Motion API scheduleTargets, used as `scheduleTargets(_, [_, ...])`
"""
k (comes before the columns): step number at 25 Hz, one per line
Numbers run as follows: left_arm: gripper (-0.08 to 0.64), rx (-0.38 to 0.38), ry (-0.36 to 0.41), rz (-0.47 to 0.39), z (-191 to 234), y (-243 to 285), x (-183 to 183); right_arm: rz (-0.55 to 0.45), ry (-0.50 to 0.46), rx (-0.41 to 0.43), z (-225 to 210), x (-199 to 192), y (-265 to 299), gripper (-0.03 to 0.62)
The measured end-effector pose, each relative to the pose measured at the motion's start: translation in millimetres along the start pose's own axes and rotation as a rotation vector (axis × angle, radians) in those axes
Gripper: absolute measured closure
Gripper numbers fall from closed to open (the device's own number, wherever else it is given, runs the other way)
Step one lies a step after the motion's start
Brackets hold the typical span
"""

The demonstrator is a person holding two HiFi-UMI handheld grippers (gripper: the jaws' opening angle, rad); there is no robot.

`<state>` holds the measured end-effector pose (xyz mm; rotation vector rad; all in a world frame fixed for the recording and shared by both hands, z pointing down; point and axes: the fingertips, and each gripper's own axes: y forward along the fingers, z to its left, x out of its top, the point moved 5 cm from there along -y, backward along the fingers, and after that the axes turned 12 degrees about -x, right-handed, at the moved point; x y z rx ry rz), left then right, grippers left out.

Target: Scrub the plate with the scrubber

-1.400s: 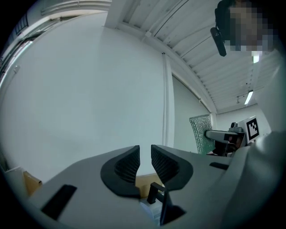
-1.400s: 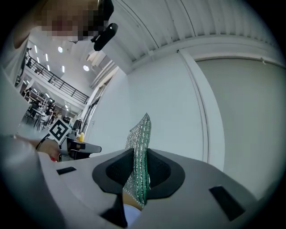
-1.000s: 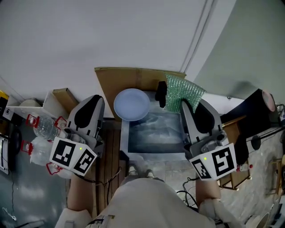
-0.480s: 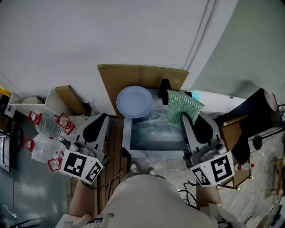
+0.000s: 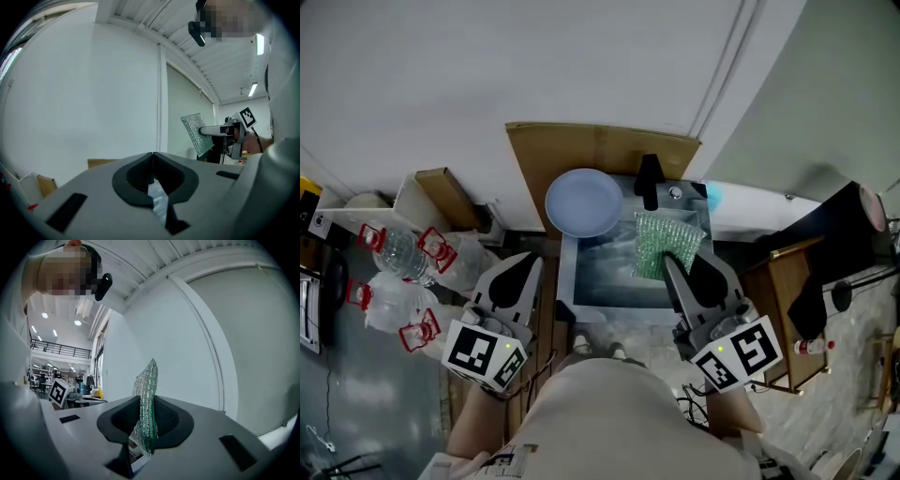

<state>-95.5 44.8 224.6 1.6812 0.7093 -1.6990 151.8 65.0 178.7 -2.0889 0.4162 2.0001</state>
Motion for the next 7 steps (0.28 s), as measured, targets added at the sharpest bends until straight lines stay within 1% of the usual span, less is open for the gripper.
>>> scheduleTargets(2, [0.54, -0.01, 0.001, 0.004, -2.6, 1.4, -0.6, 0.012, -0.012, 0.002, 1.3, -1.6, 3.5, 0.489])
scheduleTargets(7, [0.54, -0.018, 0.012, 0.0, -5.3, 1.2, 2.6, 0.017, -0.079, -0.014, 5.5, -2.7, 7.6, 0.489])
